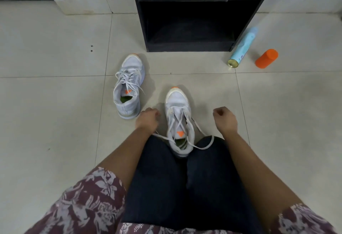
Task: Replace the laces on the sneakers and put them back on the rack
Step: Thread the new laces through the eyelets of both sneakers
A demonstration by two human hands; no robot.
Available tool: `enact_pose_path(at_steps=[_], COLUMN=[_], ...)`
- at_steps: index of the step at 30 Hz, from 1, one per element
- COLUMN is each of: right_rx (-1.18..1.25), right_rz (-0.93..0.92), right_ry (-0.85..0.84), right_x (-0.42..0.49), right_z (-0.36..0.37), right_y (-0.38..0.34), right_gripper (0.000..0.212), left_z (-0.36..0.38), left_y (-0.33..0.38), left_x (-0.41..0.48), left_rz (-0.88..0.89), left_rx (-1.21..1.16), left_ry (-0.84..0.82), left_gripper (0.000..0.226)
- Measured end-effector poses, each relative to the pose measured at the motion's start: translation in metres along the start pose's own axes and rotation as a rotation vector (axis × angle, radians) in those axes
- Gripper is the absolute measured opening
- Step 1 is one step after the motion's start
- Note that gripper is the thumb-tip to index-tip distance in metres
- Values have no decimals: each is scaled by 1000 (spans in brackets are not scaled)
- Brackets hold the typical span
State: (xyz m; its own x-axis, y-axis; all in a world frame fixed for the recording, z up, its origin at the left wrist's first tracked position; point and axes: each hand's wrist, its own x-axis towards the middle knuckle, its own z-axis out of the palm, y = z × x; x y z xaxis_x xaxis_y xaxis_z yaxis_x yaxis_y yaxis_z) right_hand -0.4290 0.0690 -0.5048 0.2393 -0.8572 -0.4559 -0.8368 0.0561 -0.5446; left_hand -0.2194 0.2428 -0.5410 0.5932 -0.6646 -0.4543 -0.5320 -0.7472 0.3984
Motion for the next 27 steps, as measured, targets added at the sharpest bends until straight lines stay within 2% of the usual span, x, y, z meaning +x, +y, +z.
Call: enact_pose_path(at_steps=[2,4,8,12,17,19,21,25,27], right_rx=[-212,-373,-594,-683,-644,-557,-331,275,466], right_rz=[-19,-114,-282,-250,-200,-211,-172,-96,-65], right_ry=[-82,-161,-198,-168,-169,-109,-41,-90,-176], right_x=[6,12,16,21,25,24,18,-9,-31], right_z=[3,17,48,63,64,60,53,38,31], right_y=[-1,-7,-20,-25,-11,-9,-14,-28,-36], right_gripper=[24,30,31,23,28,26,19,6,8], left_z=[-5,-5,2,4,8,7,2,-11,-17], left_y=[1,2,-4,-2,-3,-7,-7,-8,-9], left_x=[3,5,9,14,21,23,20,6,-7], left_rz=[74,106,131,311,531,558,521,284,152], left_rx=[189,315,357,404,550,570,511,207,-64], left_ry=[-122,-172,-224,-277,-328,-341,-312,-177,-26], left_gripper=[36,38,40,34,24,25,23,13,10])
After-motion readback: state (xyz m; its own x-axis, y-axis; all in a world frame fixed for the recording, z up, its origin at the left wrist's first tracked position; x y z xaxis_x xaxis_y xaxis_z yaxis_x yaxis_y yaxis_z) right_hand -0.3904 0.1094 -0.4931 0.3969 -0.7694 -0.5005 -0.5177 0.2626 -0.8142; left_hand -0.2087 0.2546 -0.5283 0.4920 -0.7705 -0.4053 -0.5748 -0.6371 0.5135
